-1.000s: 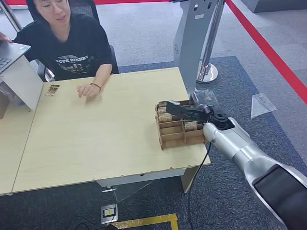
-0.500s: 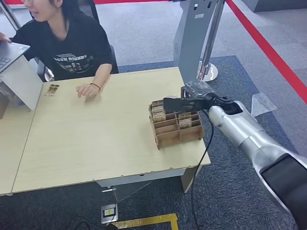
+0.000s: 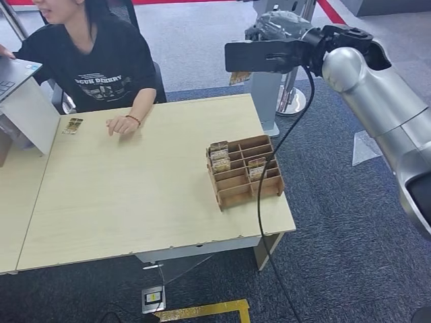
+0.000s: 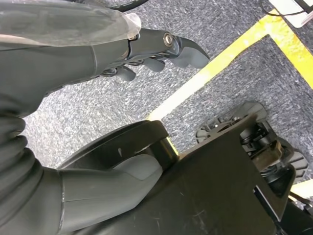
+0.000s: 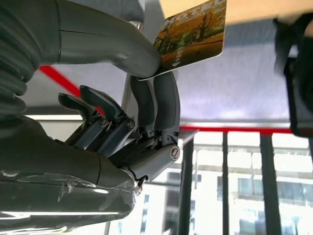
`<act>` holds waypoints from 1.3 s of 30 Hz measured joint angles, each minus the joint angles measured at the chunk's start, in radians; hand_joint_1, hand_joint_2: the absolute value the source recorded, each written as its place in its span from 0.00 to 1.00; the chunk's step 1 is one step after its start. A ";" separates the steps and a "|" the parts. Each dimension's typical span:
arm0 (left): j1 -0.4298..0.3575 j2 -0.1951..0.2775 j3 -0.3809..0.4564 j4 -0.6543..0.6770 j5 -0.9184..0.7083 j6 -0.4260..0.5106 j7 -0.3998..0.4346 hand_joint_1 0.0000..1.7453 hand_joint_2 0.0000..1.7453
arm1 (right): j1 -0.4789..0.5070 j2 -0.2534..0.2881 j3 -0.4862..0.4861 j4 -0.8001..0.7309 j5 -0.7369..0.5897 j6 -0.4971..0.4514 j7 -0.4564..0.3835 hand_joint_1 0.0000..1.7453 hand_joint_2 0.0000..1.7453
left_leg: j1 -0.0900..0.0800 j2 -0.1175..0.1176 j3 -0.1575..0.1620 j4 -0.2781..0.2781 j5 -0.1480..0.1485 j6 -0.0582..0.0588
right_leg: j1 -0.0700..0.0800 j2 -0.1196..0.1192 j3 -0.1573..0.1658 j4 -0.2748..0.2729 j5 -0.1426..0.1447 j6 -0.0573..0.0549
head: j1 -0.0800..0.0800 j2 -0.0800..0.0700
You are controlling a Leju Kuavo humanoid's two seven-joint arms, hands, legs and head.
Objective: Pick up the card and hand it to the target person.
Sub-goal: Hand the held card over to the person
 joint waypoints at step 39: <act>0.004 -0.017 -0.002 0.000 -0.018 0.018 0.034 0.00 1.00 | 0.223 0.447 0.097 0.513 0.322 -0.908 0.179 1.00 1.00 | 0.001 0.000 0.000 -0.001 0.000 -0.001 | 0.001 0.000 0.000 0.001 0.000 -0.001 | 0.000 0.000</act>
